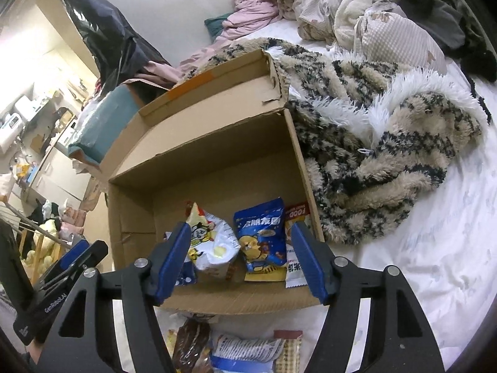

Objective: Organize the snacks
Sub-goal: 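Withdraw both open tools from the box back over the pile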

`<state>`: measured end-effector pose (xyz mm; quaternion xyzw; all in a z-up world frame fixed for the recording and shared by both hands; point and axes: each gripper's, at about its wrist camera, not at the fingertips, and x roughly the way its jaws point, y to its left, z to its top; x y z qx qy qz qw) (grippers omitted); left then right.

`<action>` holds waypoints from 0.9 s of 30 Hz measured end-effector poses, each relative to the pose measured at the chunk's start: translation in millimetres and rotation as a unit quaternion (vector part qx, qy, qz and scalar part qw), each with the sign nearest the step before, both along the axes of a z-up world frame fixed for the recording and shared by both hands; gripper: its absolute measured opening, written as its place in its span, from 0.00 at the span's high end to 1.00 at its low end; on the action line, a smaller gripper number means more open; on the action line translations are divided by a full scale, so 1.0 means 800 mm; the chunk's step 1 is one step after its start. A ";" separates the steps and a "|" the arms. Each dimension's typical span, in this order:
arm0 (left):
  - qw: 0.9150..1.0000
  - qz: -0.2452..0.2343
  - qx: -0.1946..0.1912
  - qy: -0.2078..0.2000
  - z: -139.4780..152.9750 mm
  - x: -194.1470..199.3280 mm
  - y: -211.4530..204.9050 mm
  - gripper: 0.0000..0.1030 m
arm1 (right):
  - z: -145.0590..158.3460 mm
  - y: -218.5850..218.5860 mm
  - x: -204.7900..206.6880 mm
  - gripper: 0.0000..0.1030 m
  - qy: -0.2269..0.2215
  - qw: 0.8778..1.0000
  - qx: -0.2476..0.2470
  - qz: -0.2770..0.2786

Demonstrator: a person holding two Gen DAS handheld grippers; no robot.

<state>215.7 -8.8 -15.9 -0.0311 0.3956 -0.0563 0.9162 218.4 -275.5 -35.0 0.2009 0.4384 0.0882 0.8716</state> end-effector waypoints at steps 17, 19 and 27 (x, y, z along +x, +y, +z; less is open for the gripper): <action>0.999 0.045 0.002 0.029 0.014 -0.076 0.041 0.20 | 0.016 0.033 -0.085 0.32 0.011 0.998 -0.012 0.054; 0.998 0.048 -0.004 0.039 0.011 -0.081 0.044 0.20 | 0.016 0.037 -0.096 0.32 0.012 0.998 -0.018 0.058; 0.997 0.055 -0.012 0.058 0.003 -0.106 0.047 0.20 | 0.009 0.036 -0.124 0.32 0.029 0.998 -0.007 0.056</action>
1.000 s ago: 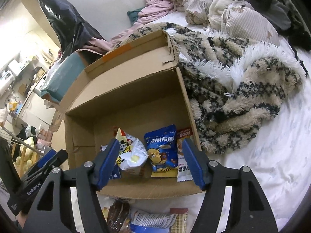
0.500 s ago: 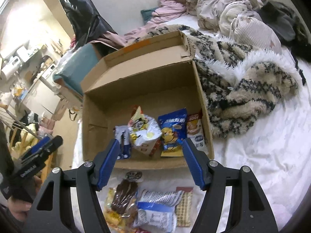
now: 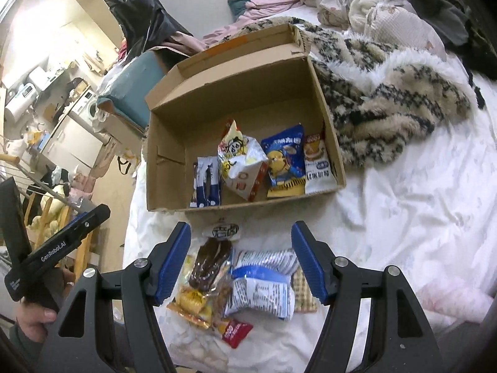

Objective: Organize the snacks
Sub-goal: 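Withdraw both open tools from the box back over the pile, then grasp the yellow chip bag with the left tool while the right tool grasps the blue-white bag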

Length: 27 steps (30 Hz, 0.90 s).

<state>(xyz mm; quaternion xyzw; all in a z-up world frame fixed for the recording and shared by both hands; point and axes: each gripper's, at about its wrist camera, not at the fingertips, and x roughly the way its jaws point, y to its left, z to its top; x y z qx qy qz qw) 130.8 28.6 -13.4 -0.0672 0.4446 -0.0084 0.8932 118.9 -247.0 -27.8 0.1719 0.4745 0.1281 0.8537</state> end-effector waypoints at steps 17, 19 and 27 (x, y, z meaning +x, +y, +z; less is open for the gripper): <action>0.998 0.037 -0.002 0.059 -0.038 -0.011 0.007 0.20 | -0.040 -0.014 -0.009 0.25 0.081 0.996 0.034 -0.028; 0.996 0.040 -0.008 0.073 -0.045 -0.007 0.009 0.20 | -0.046 -0.016 -0.007 0.25 0.090 0.995 0.043 -0.032; 0.978 0.005 -0.057 0.201 -0.116 0.004 -0.012 0.20 | -0.055 -0.034 -0.001 0.22 0.104 0.988 0.096 -0.065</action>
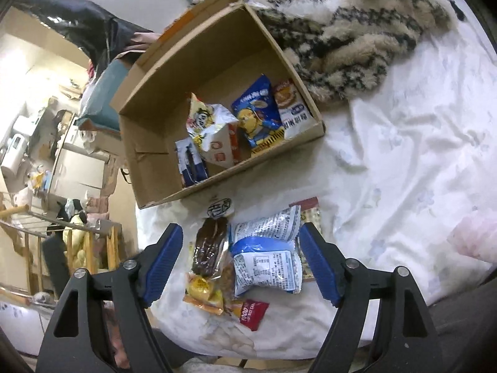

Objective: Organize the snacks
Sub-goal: 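Grasp the yellow chip bag with the left tool while the right tool grasps the blue-white bag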

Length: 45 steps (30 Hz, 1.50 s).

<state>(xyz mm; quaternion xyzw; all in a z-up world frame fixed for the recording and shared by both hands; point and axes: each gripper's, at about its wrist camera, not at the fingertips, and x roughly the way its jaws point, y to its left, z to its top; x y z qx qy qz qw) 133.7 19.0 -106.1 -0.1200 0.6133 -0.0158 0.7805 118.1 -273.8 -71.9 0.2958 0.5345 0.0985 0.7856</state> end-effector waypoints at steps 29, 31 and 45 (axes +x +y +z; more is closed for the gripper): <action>0.985 -0.160 0.014 0.069 -0.013 -0.043 -0.078 0.46 | -0.023 0.004 0.010 0.22 0.028 0.999 -0.024 0.005; 0.985 -0.159 0.009 0.061 0.007 -0.050 -0.071 0.47 | -0.023 0.003 0.009 0.22 0.029 0.999 -0.023 0.003; 0.994 -0.058 0.026 -0.094 0.084 -0.021 -0.009 0.49 | -0.062 0.010 0.017 0.25 0.109 0.992 -0.057 0.025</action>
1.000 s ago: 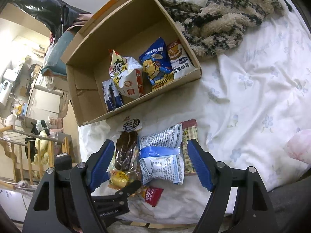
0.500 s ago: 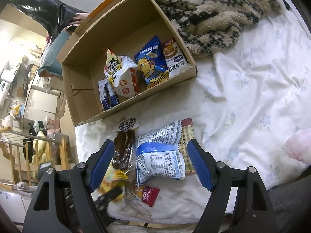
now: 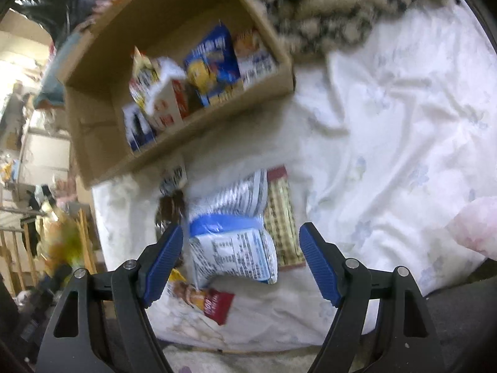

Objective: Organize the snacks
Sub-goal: 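Grasp the yellow chip bag with the left tool while the right tool grasps the blue-white bag, then carry both bags into the box and open both tools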

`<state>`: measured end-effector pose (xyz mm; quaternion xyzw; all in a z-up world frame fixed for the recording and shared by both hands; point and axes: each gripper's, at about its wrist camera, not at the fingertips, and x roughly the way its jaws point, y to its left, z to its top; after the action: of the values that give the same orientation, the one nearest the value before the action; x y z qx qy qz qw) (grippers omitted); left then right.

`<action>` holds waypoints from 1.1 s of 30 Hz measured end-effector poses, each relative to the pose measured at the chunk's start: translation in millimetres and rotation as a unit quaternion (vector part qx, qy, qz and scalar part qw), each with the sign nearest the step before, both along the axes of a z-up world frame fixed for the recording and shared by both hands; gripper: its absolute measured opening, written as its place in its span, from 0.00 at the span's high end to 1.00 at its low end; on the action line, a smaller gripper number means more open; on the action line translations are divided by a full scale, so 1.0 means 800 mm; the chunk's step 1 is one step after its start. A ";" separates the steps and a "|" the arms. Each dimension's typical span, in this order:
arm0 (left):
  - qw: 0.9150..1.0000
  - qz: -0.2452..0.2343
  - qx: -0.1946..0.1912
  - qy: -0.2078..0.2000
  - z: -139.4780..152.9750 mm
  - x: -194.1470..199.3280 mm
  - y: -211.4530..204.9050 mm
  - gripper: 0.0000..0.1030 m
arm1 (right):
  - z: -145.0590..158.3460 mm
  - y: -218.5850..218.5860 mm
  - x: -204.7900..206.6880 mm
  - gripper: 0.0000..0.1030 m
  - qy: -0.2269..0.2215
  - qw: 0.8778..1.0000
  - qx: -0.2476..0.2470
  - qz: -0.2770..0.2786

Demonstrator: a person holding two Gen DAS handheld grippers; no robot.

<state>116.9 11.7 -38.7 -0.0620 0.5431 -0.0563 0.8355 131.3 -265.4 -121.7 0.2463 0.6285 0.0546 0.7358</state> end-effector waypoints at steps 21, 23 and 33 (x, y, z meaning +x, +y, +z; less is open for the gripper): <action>1.000 0.020 0.002 0.000 -0.032 0.004 -0.001 0.49 | -0.038 0.070 0.010 0.45 0.028 0.995 -0.014 0.094; 1.000 0.020 0.003 0.001 -0.032 0.003 -0.001 0.49 | -0.031 0.064 0.002 0.45 0.029 0.996 -0.004 0.087; 0.999 0.026 0.008 -0.045 -0.009 -0.007 -0.005 0.49 | 0.055 0.032 -0.043 0.45 -0.060 0.996 0.015 0.059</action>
<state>111.1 7.8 -45.8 -0.0667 0.5033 -0.0332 0.8609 96.8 -239.8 -77.8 0.2160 0.5957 0.1220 0.7640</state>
